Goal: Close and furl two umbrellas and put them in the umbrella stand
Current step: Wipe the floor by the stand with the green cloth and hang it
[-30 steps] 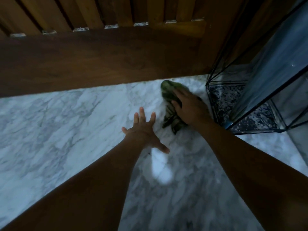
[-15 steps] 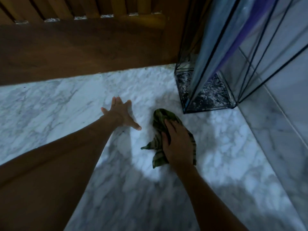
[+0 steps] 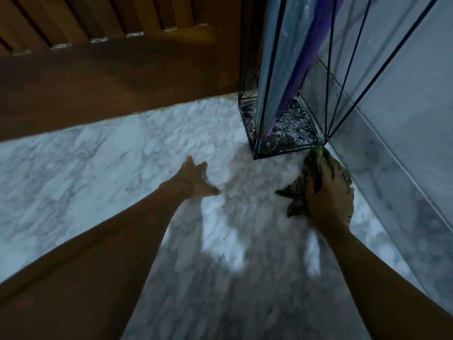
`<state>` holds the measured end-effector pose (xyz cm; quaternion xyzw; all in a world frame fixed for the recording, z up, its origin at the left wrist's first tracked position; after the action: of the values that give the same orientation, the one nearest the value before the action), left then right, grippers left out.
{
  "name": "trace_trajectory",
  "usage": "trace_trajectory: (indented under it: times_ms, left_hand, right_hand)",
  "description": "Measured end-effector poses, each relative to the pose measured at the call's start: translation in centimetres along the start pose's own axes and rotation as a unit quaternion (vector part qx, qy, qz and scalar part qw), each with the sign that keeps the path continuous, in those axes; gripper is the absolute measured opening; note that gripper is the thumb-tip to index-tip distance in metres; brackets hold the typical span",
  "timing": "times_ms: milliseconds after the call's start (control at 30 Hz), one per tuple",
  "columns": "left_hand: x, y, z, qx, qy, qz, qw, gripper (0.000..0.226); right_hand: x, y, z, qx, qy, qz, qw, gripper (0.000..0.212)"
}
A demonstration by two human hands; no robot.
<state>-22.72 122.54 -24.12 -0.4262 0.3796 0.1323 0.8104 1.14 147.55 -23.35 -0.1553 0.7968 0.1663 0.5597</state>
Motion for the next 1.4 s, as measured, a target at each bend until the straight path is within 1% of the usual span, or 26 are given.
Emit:
trace_trajectory:
  times_ms: [67,133,233,267,333,367,433,500,533,600,700,767,867,967,1033,1100,1133,1200,1233,1300,1367,1400]
  left_hand:
    - [-0.5,-0.2,0.2,0.007,-0.012,0.008,1.000,0.099]
    - [-0.9,-0.5,0.5,0.012,-0.023,0.027,0.999,0.090]
    - [-0.5,-0.8,0.3,-0.002,-0.038,0.012,0.999,0.079]
    - [-0.4,-1.1,0.2,-0.002,-0.040,0.004,0.999,0.069]
    - [-0.6,-1.8,0.1,0.000,-0.053,0.006,0.999,0.038]
    - [-1.0,-2.3,-0.1,0.002,-0.067,0.017,0.998,0.031]
    - [-2.3,-3.4,-0.3,0.001,-0.121,0.039,0.992,0.026]
    - [-4.1,-4.5,-0.5,-0.003,-0.217,0.080,0.973,0.020]
    - [-5.5,-5.1,-0.6,-0.005,-0.276,0.102,0.956,0.021]
    - [-7.7,-6.6,0.2,-0.006,-0.396,0.118,0.911,0.021]
    - [-13.4,-9.5,1.1,0.022,-0.488,0.176,0.855,0.021]
    - [-17.7,-12.2,2.1,0.046,-0.520,0.206,0.828,0.022]
    - [-24.3,-17.7,4.1,0.061,-0.554,0.220,0.801,0.023]
    - [-31.8,-25.2,7.0,0.096,-0.584,0.210,0.778,0.023]
    - [-37.4,-31.0,9.0,0.119,-0.588,0.203,0.774,0.026]
    - [-43.2,-37.1,10.7,0.134,-0.592,0.207,0.767,0.029]
    - [-46.2,-40.3,11.6,0.139,-0.594,0.211,0.764,0.030]
    - [-52.3,-47.1,13.8,0.144,-0.594,0.221,0.760,0.033]
    - [-55.2,-50.5,14.9,0.147,-0.595,0.225,0.758,0.035]
    - [-60.7,-57.6,17.4,0.148,-0.596,0.239,0.752,0.037]
    - [-65.6,-64.3,19.2,0.142,-0.598,0.255,0.747,0.038]
    - [-67.7,-67.3,19.9,0.143,-0.591,0.262,0.750,0.037]
  right_hand:
    - [0.3,-1.1,-1.2,0.006,0.016,-0.005,1.000,0.056]
    - [0.9,-2.7,-3.6,-0.007,0.049,-0.026,0.998,0.056]
    - [2.3,-6.7,-9.9,-0.091,0.132,-0.078,0.984,0.050]
    - [2.8,-8.3,-12.3,-0.124,0.152,-0.106,0.975,0.046]
    - [3.4,-11.0,-16.2,-0.166,0.176,-0.157,0.957,0.035]
    - [3.5,-11.8,-17.4,-0.164,0.189,-0.175,0.952,0.032]
    - [3.2,-12.0,-18.8,-0.123,0.238,-0.200,0.942,0.030]
    - [2.1,-11.4,-20.1,-0.102,0.280,-0.219,0.929,0.030]
    - [1.2,-11.0,-21.4,-0.109,0.295,-0.222,0.923,0.030]
    - [-0.7,-10.4,-23.6,-0.127,0.326,-0.224,0.909,0.032]
    - [-5.8,-9.8,-27.8,-0.155,0.414,-0.216,0.870,0.047]
    - [-10.3,-9.0,-30.2,-0.174,0.442,-0.199,0.857,0.047]
    - [-19.0,-7.4,-33.5,-0.187,0.474,-0.196,0.838,0.030]
    - [-29.5,-6.0,-37.5,-0.209,0.500,-0.200,0.817,0.015]
    - [-37.1,-5.5,-41.0,-0.226,0.506,-0.234,0.799,0.011]
    - [-45.2,-5.4,-44.9,-0.237,0.522,-0.282,0.769,0.012]
    - [-49.5,-5.2,-46.7,-0.246,0.526,-0.292,0.760,0.012]
    - [-58.4,-5.3,-50.5,-0.276,0.509,-0.309,0.754,0.008]
    - [-62.8,-5.6,-52.3,-0.289,0.500,-0.325,0.749,0.012]
    - [-70.8,-6.3,-55.7,-0.301,0.481,-0.367,0.737,0.028]
    - [-78.3,-7.1,-59.0,-0.319,0.449,-0.384,0.741,0.039]
    - [-81.7,-7.8,-60.5,-0.334,0.434,-0.387,0.742,0.041]
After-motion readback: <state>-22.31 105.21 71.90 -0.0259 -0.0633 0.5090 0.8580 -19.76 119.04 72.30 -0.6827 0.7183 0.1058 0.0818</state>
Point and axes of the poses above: each hand's wrist, its own y-axis towards the middle knuckle, its own x-axis out of the palm, z = x × y, the point moved 8 cm from there along y, towards the middle knuckle, and after that the axes turned 6 degrees about x, right-handed, at the moved point
